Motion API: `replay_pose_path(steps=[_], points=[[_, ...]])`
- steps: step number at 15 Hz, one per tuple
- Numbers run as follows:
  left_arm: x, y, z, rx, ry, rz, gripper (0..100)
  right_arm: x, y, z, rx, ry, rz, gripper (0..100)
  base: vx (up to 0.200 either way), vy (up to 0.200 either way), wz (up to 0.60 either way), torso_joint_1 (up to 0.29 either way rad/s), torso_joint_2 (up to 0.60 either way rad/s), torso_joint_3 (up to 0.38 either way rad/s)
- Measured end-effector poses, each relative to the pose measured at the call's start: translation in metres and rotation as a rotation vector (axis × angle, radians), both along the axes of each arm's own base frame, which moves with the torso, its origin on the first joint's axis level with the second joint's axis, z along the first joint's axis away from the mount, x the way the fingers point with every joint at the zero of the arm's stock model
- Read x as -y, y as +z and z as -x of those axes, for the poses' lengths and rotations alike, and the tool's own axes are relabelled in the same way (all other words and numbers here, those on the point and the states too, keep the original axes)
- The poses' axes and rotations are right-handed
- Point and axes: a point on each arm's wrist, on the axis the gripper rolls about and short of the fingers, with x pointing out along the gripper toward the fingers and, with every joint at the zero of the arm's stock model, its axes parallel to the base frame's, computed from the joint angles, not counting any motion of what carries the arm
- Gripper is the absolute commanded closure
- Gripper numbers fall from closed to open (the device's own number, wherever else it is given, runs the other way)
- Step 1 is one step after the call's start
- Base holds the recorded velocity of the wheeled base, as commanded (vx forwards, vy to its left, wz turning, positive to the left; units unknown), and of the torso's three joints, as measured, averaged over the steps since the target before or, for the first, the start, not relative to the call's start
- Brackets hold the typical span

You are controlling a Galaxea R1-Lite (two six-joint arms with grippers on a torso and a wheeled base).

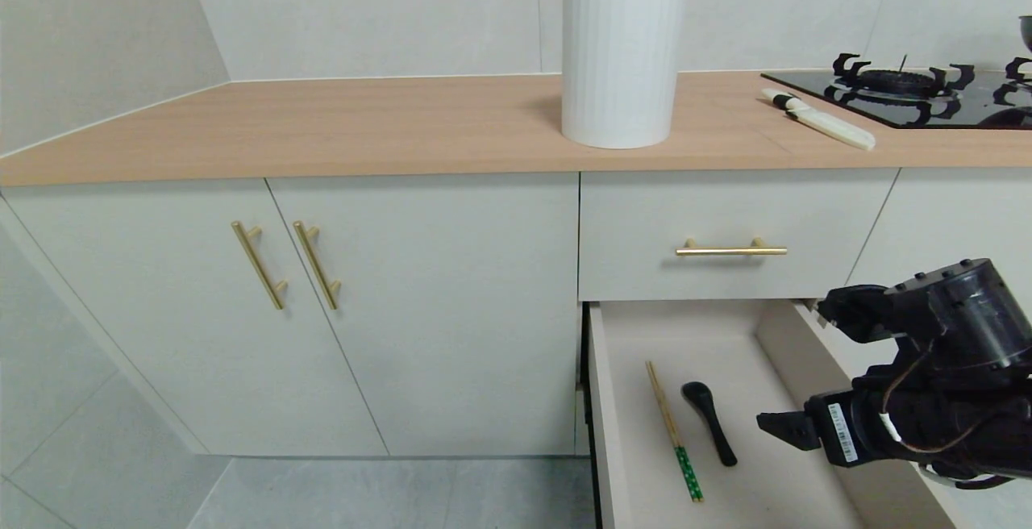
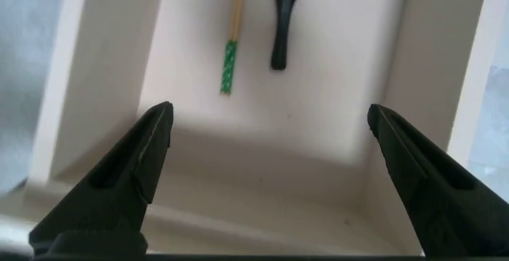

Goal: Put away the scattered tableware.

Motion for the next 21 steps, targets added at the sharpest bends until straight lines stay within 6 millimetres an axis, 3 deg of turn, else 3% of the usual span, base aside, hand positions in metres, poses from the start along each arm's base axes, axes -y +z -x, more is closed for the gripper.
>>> replay_pose_path(steps=[2,11,13,21], points=[[0.000,0.000,0.000,0.000,0.000,0.002,0,0.001,0.003,0.007,-0.004,0.024,0.018,0,0.000,0.000,0.00,0.000,0.00,0.000],[0.000,0.000,0.000,0.000,0.000,0.003,0,-0.002,0.003,0.011,-0.005,0.049,0.021,0,-0.200,0.000,0.00,0.003,0.00,0.003],[0.000,0.000,0.000,0.000,0.000,0.002,0,-0.003,-0.001,0.011,-0.020,0.054,0.029,0,0.000,0.000,0.00,0.000,0.00,0.000],[0.000,0.000,0.000,0.000,0.000,0.002,0,-0.024,-0.044,0.011,-0.184,0.135,0.131,0,0.000,0.000,0.00,0.000,0.00,0.000]])
